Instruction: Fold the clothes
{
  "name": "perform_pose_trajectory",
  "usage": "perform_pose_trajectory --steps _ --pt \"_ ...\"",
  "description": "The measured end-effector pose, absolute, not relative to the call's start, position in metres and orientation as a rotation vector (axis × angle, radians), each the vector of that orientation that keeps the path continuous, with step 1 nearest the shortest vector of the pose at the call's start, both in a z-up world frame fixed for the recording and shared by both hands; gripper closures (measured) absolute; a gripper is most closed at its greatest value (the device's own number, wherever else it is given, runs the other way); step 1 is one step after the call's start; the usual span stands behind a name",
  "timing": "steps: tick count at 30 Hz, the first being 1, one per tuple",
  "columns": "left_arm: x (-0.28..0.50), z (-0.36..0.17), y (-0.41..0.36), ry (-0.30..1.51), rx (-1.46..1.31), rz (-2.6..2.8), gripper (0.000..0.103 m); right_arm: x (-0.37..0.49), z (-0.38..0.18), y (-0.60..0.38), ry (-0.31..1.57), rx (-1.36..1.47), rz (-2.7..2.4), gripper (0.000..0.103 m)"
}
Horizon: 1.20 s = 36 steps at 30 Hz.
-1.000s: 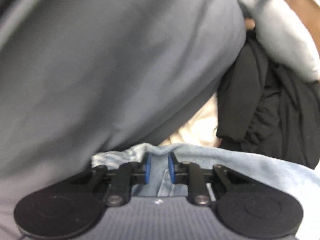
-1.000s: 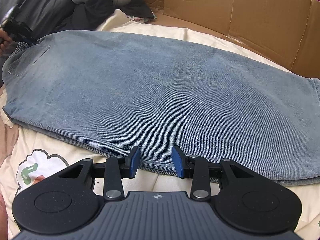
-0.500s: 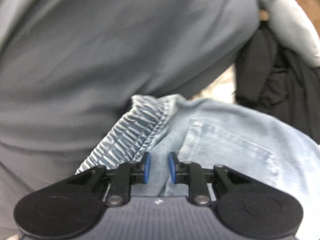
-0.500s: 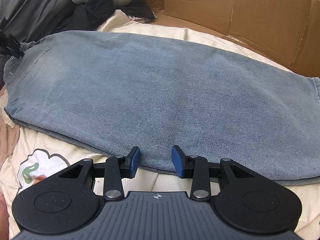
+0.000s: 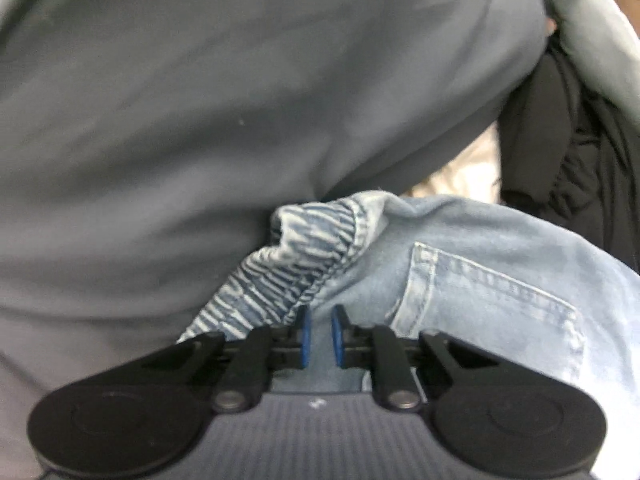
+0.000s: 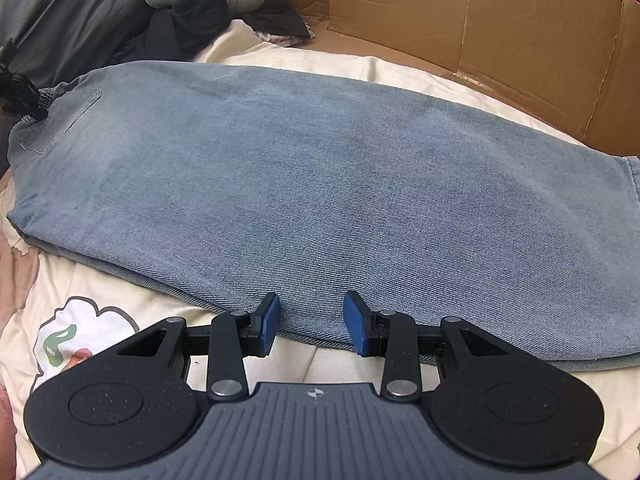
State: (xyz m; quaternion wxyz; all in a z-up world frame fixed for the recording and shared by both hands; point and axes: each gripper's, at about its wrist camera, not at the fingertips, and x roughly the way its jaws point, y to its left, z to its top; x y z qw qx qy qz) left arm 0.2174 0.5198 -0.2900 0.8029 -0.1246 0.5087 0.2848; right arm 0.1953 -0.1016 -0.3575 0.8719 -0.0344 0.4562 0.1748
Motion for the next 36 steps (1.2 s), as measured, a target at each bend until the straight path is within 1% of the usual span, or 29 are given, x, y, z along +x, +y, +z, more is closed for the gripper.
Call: perform_pose_trajectory --steps 2,3,6,9,13,14,16,18,20,22,24,26,31,36 --pt "0.206 -0.278 0.509 1.044 -0.239 0.605 0.08 0.195 -0.358 -0.101 0.953 -0.072 0.365 0.061" --pt "0.2 -0.274 0.504 1.034 -0.237 0.603 0.072 0.195 -0.358 -0.101 0.952 -0.073 0.365 0.061" --pt "0.183 -0.263 0.489 1.009 -0.229 0.601 0.074 0.196 -0.357 -0.102 0.954 -0.071 0.367 0.061" --pt "0.163 -0.253 0.491 1.009 -0.258 0.639 0.074 0.196 -0.357 -0.102 0.952 -0.071 0.367 0.061" --pt "0.155 -0.272 0.493 1.053 -0.291 0.669 0.074 0.196 -0.358 -0.102 0.952 -0.07 0.367 0.061" --pt "0.157 -0.28 0.494 1.059 -0.284 0.672 0.075 0.196 -0.357 -0.102 0.952 -0.07 0.367 0.061" --pt "0.16 -0.294 0.496 1.063 -0.275 0.674 0.08 0.196 -0.357 -0.102 0.952 -0.069 0.367 0.061" --pt "0.16 -0.302 0.502 1.055 -0.273 0.661 0.082 0.196 -0.358 -0.102 0.951 -0.068 0.367 0.061" --pt "0.161 -0.311 0.508 1.054 -0.272 0.65 0.086 0.196 -0.358 -0.103 0.952 -0.066 0.368 0.061" --pt "0.16 -0.318 0.515 1.046 -0.288 0.652 0.092 0.196 -0.358 -0.103 0.953 -0.064 0.37 0.061" --pt "0.159 -0.321 0.523 1.039 -0.288 0.649 0.093 0.196 -0.358 -0.104 0.954 -0.063 0.372 0.061" --pt "0.161 -0.322 0.529 1.048 -0.258 0.649 0.099 0.196 -0.358 -0.104 0.954 -0.064 0.373 0.061" --pt "0.17 -0.322 0.535 1.085 -0.2 0.651 0.099 0.197 -0.358 -0.105 0.954 -0.065 0.38 0.061" --pt "0.175 -0.313 0.521 1.112 -0.159 0.688 0.1 0.199 -0.353 -0.11 0.98 -0.015 0.367 0.061"
